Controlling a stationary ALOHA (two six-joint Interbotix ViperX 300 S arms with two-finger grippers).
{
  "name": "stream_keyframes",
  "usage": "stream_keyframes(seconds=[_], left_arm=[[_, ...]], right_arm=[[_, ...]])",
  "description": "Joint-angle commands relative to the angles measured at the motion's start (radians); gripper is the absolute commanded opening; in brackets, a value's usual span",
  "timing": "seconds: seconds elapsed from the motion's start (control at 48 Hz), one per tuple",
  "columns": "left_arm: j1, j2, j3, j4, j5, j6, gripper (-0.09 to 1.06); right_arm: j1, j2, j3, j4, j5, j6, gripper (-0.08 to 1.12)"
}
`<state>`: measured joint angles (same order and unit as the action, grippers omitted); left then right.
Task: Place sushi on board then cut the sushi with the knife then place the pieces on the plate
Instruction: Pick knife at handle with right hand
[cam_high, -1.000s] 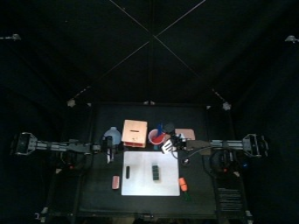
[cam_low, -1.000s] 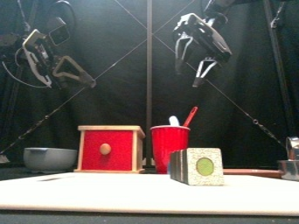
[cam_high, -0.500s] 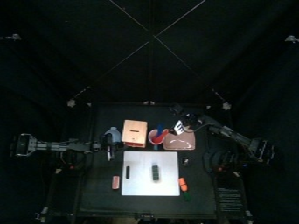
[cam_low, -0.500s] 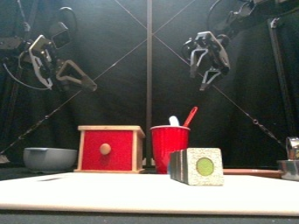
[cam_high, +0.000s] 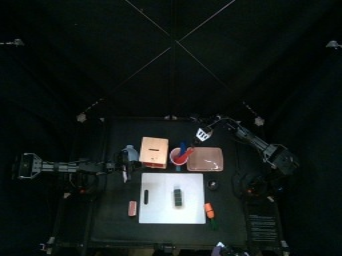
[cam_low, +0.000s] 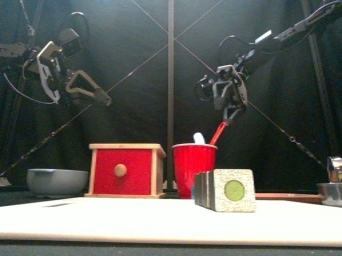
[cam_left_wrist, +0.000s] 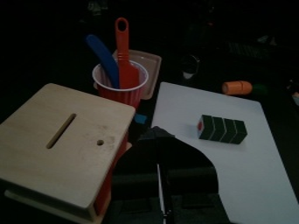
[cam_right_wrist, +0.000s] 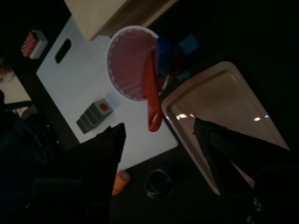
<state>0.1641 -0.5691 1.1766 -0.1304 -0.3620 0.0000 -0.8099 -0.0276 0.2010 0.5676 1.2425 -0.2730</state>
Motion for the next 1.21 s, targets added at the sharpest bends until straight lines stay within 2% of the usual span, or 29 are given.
stream_keyframes(seconds=[0.021, 0.521, 1.062, 1.208], left_arm=[[0.003, 0.0, -0.014, -0.009, -0.008, 0.0, -0.03], [0.003, 0.0, -0.008, -0.011, -0.003, 0.0, -0.03], [0.002, 0.0, -0.003, -0.011, -0.003, -0.002, -0.03], [0.003, -0.002, -0.003, -0.011, -0.003, -0.002, -0.03]], right_arm=[[0.002, 0.028, -0.063, 0.008, 0.037, -0.017, 0.94], [0.061, 0.166, -0.146, 0.025, 0.135, -0.009, 0.94], [0.087, 0.212, -0.127, -0.002, 0.138, -0.009, 0.94], [0.091, 0.222, -0.133, -0.003, 0.138, -0.008, 0.89]])
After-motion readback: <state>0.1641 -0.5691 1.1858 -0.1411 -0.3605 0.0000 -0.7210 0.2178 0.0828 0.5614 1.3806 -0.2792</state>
